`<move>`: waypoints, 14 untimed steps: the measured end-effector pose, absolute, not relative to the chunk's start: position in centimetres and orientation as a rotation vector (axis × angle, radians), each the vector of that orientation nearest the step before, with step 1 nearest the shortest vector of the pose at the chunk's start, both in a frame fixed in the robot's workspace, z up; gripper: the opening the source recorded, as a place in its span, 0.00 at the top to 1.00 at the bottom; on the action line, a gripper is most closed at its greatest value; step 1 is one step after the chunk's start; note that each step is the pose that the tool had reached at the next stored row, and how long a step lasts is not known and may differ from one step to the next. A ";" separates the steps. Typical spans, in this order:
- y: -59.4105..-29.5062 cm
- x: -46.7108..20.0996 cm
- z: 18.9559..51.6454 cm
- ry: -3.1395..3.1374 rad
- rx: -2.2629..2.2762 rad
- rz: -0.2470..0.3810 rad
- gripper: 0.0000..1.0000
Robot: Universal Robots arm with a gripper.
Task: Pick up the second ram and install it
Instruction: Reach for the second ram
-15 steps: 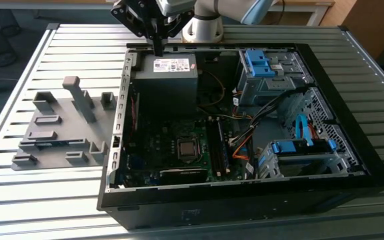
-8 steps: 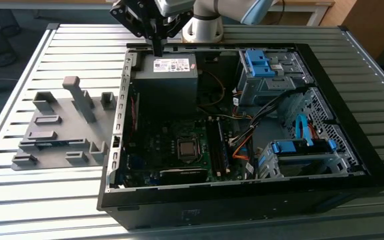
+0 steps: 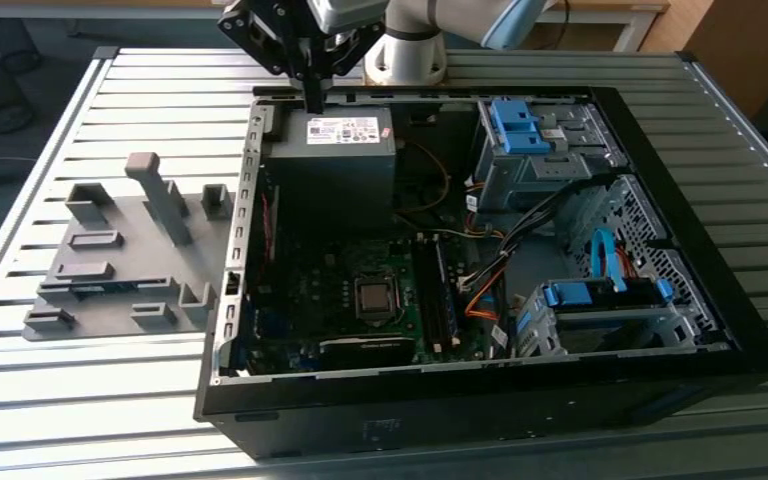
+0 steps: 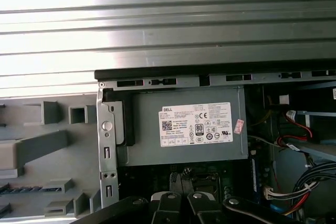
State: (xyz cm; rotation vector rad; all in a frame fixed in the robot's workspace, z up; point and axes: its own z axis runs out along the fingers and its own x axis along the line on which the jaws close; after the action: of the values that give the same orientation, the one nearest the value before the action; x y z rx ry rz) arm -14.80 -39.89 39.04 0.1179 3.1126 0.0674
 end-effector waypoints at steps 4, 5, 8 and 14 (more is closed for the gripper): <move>-39.9 -14.9 39.0 3.113 0.118 0.068 0.89; -39.9 -14.9 39.0 3.113 0.118 0.068 0.89; -39.9 -15.0 39.0 3.112 0.118 0.068 0.89; -39.9 -15.2 38.9 3.113 0.118 0.068 0.89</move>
State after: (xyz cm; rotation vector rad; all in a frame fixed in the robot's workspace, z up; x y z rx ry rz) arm -15.17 -39.89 38.92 0.1179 3.1126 0.0676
